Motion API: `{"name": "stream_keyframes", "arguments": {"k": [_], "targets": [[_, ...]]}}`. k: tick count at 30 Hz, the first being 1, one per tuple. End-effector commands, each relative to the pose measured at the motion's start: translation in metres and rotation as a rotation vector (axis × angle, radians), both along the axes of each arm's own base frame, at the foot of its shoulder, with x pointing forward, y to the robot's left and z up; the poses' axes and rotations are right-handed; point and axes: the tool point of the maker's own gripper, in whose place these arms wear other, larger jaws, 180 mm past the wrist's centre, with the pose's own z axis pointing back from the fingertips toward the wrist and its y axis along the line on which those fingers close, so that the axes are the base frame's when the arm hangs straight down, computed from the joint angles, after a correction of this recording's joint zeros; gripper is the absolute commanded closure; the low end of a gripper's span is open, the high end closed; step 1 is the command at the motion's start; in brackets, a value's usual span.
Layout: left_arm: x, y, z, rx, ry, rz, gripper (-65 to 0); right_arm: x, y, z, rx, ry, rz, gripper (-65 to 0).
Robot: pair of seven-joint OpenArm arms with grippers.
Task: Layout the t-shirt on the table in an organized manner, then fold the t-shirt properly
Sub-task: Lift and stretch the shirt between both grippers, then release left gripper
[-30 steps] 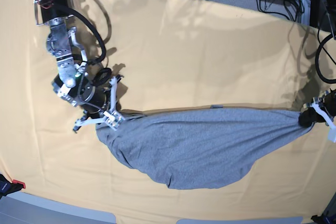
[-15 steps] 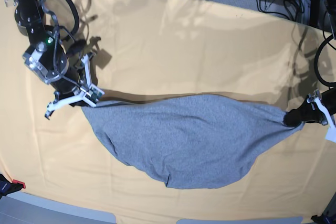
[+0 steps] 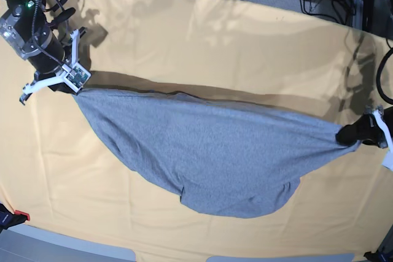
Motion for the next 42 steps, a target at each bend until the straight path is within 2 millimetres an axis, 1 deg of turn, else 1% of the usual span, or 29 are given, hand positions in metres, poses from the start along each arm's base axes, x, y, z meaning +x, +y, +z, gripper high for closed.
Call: {"name": "stream_keyframes", "arguments": {"k": [1,3,5,8,12,15,17,20,22,25,29,32,35,36,37,38,39,40,41,42], "targets": [[0.001,0.002,0.022,0.029,-0.058,-0.022,0.0,-0.002,-0.001,0.007,-0.012,-0.01,0.015,0.0],[-0.008,-0.003,0.026,0.079,-0.065,-0.061,0.0,-0.011,-0.004,0.003,-0.009,0.027,0.009,0.0],[-0.019,-0.01,0.024,0.129,-0.058,-0.106,0.0,-0.02,-0.008,-0.003,0.0,0.062,-0.009,0.0],[-0.044,-0.021,0.015,0.211,-0.022,-0.193,0.0,-0.035,-0.016,-0.013,-0.013,0.116,-0.033,0.0],[-0.079,-0.034,0.001,0.325,0.045,-0.321,0.0,-0.056,-0.02,-0.025,-0.028,0.194,-0.03,0.0],[-0.101,-0.042,-0.008,0.385,0.09,-0.4,0.0,-0.073,-0.023,-0.036,-0.048,0.263,-0.028,0.0],[-0.112,-0.047,-0.013,0.393,0.111,-0.436,0.0,-0.086,-0.029,-0.044,-0.077,0.317,-0.048,0.0],[-0.13,-0.05,-0.026,0.387,0.169,-0.465,0.0,-0.106,-0.043,-0.054,-0.143,0.407,-0.09,0.0],[-0.141,-0.05,-0.035,0.377,0.213,-0.474,0.0,-0.119,-0.047,-0.058,-0.16,0.451,-0.099,0.0],[-0.154,-0.05,-0.045,0.364,0.264,-0.484,0.0,-0.134,-0.047,-0.064,-0.167,0.5,-0.096,0.0],[-0.168,-0.05,-0.055,0.352,0.316,-0.494,0.0,-0.148,-0.05,-0.068,-0.18,0.546,-0.101,0.0],[-0.177,-0.05,-0.06,0.344,0.347,-0.5,0.0,-0.153,-0.05,-0.069,-0.18,0.56,-0.1,0.0],[-0.178,-0.05,-0.061,0.343,0.351,-0.501,0.0,-0.152,-0.05,-0.069,-0.18,0.558,-0.1,0.0],[-0.178,-0.05,-0.061,0.343,0.351,-0.501,-6.6,-0.152,-0.049,-0.069,-0.18,0.558,-0.099,0.0],[-0.178,-0.05,-0.061,0.343,0.351,-0.5,-16.2,-0.152,-0.049,-0.069,-0.179,0.558,-0.099,0.0],[-0.177,-0.05,-0.06,0.344,0.35,-0.497,-26.7,-0.152,-0.048,-0.069,-0.175,0.554,-0.097,-4.3],[-0.175,-0.05,-0.059,0.345,0.344,-0.497,-35.9,-0.151,-0.048,-0.069,-0.172,0.551,-0.096,-12.1],[-0.172,-0.05,-0.057,0.348,0.332,-0.494,-42.1,-0.15,-0.048,-0.068,-0.168,0.542,-0.103,-20.8],[-0.168,-0.05,-0.055,0.351,0.319,-0.491,-44.6,-0.148,-0.048,-0.068,-0.162,0.533,-0.111,-28.8],[-0.163,-0.05,-0.052,0.356,0.3,-0.487,-44.7,-0.146,-0.047,-0.067,-0.154,0.522,-0.115,-34.8]]}}
